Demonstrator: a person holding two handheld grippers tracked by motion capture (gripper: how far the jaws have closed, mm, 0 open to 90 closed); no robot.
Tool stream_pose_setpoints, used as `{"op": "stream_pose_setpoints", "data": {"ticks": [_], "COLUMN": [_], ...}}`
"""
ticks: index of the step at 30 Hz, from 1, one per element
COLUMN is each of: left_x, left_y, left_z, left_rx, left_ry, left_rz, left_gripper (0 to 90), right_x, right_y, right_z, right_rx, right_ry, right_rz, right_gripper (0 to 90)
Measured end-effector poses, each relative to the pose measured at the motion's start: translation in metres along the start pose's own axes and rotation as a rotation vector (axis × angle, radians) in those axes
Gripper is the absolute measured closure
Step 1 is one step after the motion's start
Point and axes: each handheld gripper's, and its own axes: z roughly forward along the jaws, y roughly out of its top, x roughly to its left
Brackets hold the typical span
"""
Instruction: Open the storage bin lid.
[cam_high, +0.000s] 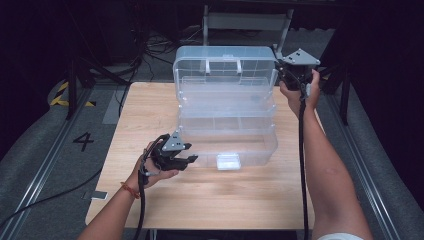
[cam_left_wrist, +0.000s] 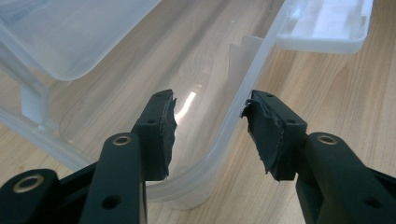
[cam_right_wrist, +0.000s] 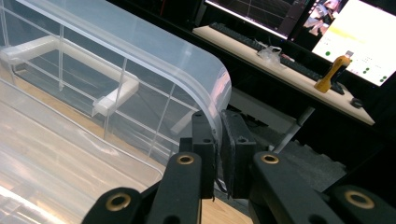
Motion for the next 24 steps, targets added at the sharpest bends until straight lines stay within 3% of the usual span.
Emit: {"op": "stream_pose_setpoints", "data": {"ticks": [6, 12, 19, 24], "left_x": [0.001, -0.001, 0.002, 0.004], "left_y": [0.0, 0.004, 0.0, -0.005], "left_z": [-0.001, 0.001, -0.005, -0.012], "left_rx": [-0.002, 0.031, 0.028, 0.036], "left_ry": [-0.015, -0.031, -0.105, -0.116], "left_rz": [0.009, 0.062, 0.096, 0.101], "left_gripper": [57.5, 64.9, 70.2, 68.9], "right_x": [-0.005, -0.011, -0.012, -0.009], "right_y": [0.002, 0.005, 0.009, 0.008], "right_z": [0.008, 0.015, 0.023, 0.027], "right_rx": [0.013, 0.035, 0.071, 0.098], "right_ry": [0.024, 0.046, 0.065, 0.063], "right_rz": [0.012, 0.021, 0.018, 0.015], "right_gripper": [85.4, 85.5, 85.6, 85.5]}}
